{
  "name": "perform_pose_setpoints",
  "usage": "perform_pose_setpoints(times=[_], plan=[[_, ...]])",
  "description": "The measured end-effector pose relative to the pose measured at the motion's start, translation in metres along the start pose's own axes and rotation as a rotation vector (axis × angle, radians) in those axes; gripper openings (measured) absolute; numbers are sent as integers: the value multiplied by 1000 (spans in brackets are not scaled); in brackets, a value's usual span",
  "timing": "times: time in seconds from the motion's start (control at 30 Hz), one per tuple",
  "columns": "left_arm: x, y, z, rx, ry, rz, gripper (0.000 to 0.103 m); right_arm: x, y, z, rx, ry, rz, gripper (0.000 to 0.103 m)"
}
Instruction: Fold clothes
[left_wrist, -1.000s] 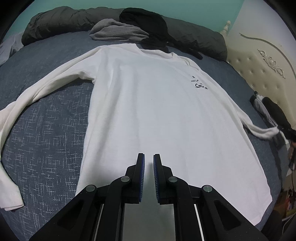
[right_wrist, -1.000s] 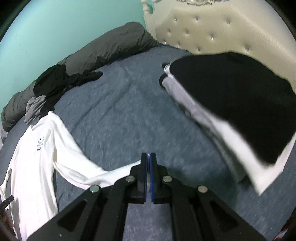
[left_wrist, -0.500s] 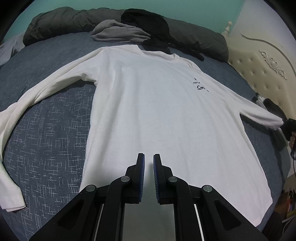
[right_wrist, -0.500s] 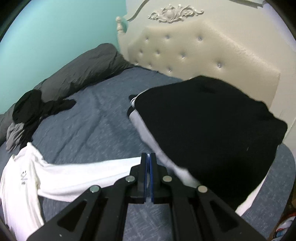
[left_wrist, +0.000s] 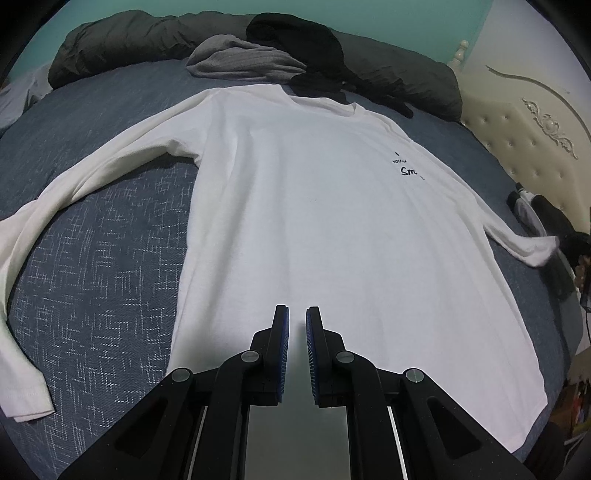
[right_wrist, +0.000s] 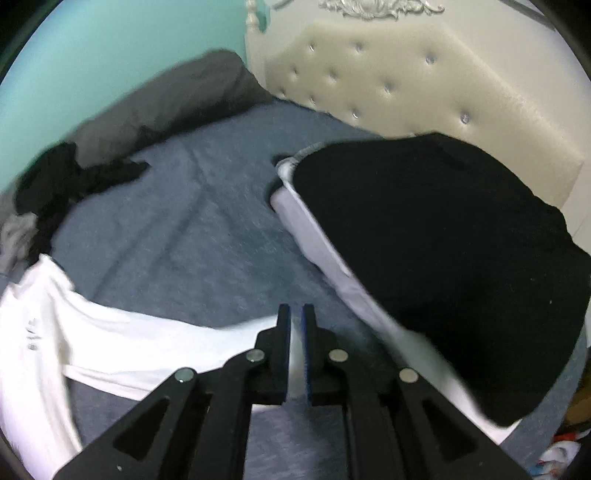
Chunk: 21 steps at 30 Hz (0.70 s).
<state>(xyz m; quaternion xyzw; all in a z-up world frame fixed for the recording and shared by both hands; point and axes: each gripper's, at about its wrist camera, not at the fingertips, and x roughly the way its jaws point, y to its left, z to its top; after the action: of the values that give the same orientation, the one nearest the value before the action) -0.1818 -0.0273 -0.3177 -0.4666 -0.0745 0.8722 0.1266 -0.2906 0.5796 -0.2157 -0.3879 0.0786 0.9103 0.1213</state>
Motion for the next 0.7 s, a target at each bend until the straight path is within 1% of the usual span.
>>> perform_pose_setpoints(times=[0.03,0.07,0.1,0.13,0.17,0.27,0.33,0.43,0.53,0.63,0.7], plan=[[0,0,0,-1,0,0,10,-6,7,0,-8,-15,16,9],[0,0,0,-2,0,0,10,-8,16,-1,-5,-12,56,12],[-1,0,0,-3,-1,-1,10,-9,25,-4,3,-1,110,19],[-1,0,-1,-3,-1,-2,10,-11,34,-6,10,10,163,24],[-1,0,-1,-2,-2,-3,10,-12,44,-8,18,21,216,32],[-2,-1,-2,1,-3,-2,10,-1,90,-23,-37,97,341,33],[-2,-1,-2,1,-4,-3,10,11,126,-38,-109,159,406,33],[-1,0,-2,-4,-2,-8,10,29,175,-63,-202,227,437,33],[-1,1,-2,-6,1,-9,10,47,203,-74,-221,259,447,33],[0,1,-2,-8,8,-8,10,58,223,-79,-280,264,414,33],[2,2,-2,-11,13,-10,10,59,234,-84,-349,245,384,33]])
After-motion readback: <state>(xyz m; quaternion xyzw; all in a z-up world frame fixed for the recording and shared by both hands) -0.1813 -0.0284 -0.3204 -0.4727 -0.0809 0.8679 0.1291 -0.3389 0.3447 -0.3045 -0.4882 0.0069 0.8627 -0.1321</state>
